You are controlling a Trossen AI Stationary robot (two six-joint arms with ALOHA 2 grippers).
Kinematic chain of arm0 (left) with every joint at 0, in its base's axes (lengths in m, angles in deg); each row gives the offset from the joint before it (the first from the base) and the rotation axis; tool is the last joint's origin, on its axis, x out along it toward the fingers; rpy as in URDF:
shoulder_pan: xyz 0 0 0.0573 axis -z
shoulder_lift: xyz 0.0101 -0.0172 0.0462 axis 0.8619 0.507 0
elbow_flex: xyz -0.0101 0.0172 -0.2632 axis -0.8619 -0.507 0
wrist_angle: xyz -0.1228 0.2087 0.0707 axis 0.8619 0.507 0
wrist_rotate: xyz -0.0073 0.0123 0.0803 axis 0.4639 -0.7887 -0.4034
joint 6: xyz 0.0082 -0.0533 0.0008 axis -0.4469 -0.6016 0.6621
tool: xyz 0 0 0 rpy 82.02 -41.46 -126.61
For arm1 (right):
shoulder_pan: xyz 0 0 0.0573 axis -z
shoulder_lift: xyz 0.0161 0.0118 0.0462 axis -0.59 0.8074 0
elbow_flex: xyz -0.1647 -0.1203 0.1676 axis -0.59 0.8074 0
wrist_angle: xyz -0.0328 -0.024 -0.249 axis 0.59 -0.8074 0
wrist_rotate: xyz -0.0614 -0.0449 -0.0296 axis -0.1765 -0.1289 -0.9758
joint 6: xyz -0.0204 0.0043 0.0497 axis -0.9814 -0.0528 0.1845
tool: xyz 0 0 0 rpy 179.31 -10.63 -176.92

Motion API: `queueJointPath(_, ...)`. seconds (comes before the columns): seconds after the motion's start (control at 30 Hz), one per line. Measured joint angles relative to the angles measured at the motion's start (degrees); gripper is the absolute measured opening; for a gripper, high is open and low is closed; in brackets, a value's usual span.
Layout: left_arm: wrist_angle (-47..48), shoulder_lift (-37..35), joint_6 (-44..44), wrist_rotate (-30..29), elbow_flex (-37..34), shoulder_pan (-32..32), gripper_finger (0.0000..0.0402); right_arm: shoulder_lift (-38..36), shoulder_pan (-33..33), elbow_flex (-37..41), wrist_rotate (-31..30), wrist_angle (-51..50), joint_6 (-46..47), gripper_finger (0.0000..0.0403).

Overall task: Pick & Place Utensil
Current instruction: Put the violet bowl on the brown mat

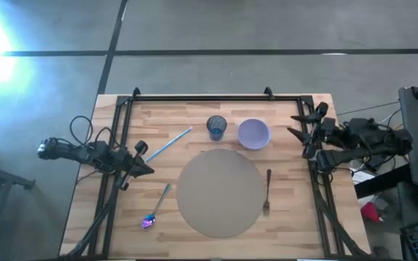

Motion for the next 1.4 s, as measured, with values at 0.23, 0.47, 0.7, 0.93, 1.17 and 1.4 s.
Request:
queueJointPath(0.23,0.1,0.0,-1.2,0.0,0.0,0.0,0.0000,9.7,0.0,-10.4,-0.1,-15.2,1.9,0.0199)
queueJointPath(0.47,0.3,0.0,-1.2,0.0,0.0,0.0,0.0000,17.6,2.8,-13.2,0.4,-27.4,7.2,0.0199)
queueJointPath(0.7,1.7,0.0,-1.2,0.0,0.0,0.0,0.0000,24.9,9.4,-11.9,11.5,-29.1,6.6,0.0199)
queueJointPath(0.93,3.0,0.0,-1.7,0.0,0.0,0.0,0.0000,33.8,17.2,-11.8,20.8,-28.6,1.3,0.0199)
queueJointPath(1.17,3.0,0.0,-1.7,0.0,0.0,0.0,0.0000,42.5,20.8,-11.8,26.0,-28.3,-5.2,0.0199)
queueJointPath(1.4,3.0,0.0,-1.7,0.0,0.0,0.0,0.0000,50.7,21.3,-11.8,27.6,-24.8,-7.9,0.0199)
